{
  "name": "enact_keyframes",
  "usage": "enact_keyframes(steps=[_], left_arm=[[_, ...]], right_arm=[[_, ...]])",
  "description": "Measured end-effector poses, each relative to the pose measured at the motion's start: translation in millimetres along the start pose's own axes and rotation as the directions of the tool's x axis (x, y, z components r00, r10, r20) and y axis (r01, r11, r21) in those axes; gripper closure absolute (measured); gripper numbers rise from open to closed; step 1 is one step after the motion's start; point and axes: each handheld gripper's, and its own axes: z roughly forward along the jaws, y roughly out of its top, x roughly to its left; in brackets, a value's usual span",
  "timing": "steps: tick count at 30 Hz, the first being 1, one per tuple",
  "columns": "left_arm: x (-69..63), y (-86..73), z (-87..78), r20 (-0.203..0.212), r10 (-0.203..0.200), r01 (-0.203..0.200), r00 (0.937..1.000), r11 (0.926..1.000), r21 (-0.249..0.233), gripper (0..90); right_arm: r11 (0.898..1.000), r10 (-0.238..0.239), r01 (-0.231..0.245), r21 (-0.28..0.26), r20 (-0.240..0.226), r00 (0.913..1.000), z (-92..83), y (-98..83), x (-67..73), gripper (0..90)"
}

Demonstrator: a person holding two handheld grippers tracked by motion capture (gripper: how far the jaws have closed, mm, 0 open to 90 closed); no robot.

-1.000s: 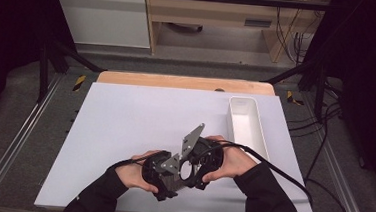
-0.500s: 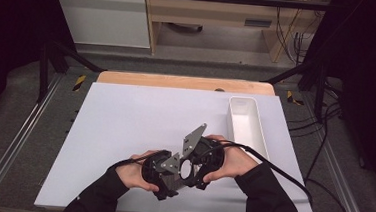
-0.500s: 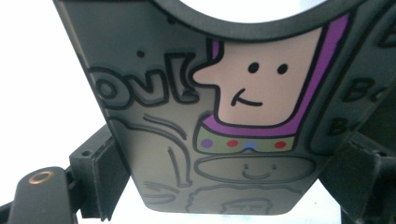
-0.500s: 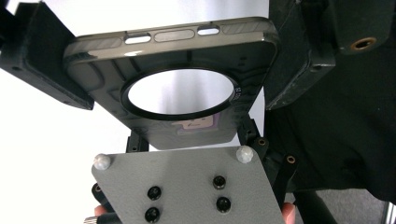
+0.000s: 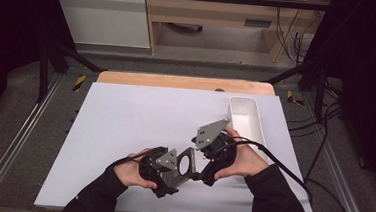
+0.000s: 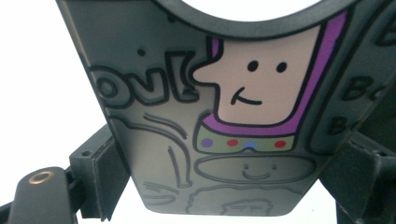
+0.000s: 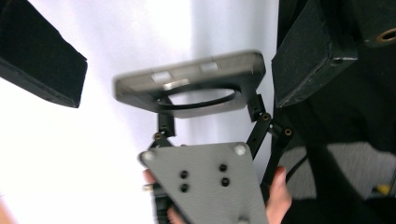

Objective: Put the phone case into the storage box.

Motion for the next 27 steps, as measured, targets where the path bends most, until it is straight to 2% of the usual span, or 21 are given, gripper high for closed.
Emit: enact_keyframes(steps=[5, 11, 17, 18, 20, 22, 23, 25, 27], left_arm=[[2.4, -2.5, -2.7, 0.004, -0.010, 0.010, 0.9999, 0.9993, -0.037, 11.6], [3.9, -4.9, -4.0, 0.008, -0.017, 0.018, 0.9998, 0.9966, -0.081, 11.6], [4.1, -5.6, -4.1, 0.007, -0.025, 0.025, 0.9997, 0.9937, -0.109, 11.6], [3.9, -5.3, -4.5, 0.010, -0.025, 0.026, 0.9996, 0.9931, -0.115, 11.6], [3.6, -4.8, -5.7, 0.009, -0.025, 0.026, 0.9996, 0.9908, -0.133, 11.6], [3.5, -4.6, -7.4, 0.010, -0.027, 0.028, 0.9996, 0.9878, -0.153, 11.6], [3.6, -4.5, -8.0, 0.011, -0.028, 0.029, 0.9996, 0.9871, -0.157, 11.6], [3.6, -4.8, -8.7, 0.013, -0.028, 0.030, 0.9995, 0.9850, -0.170, 11.6], [3.6, -4.7, -9.2, 0.017, -0.031, 0.034, 0.9994, 0.9827, -0.182, 11.6]], right_arm=[[0.997, 0.034, -0.032, -0.076, 0.027, 0.9991, -14.1, -11.3, -0.9, 3.1], [0.982, 0.083, -0.074, -0.171, 0.041, 0.9957, -20.4, -34.4, 0.3, 2.5], [0.969, 0.118, -0.109, -0.224, 0.027, 0.9927, -13.8, -54.9, 4.5, 2.3], [0.963, 0.128, -0.120, -0.242, 0.017, 0.9916, -10.8, -61.2, 5.8, 2.3], [0.960, 0.133, -0.125, -0.250, 0.015, 0.9910, -9.7, -63.5, 6.2, 2.3], [0.953, 0.150, -0.141, -0.269, 0.012, 0.9887, -6.9, -69.7, 7.7, 2.3], [0.945, 0.159, -0.149, -0.290, 0.010, 0.9873, -4.8, -74.8, 9.0, 2.3], [0.943, 0.163, -0.154, -0.294, 0.009, 0.9865, -3.8, -76.8, 9.5, 2.2], [0.937, 0.170, -0.162, -0.311, 0.000, 0.9855, -1.4, -81.3, 11.3, 2.2]])
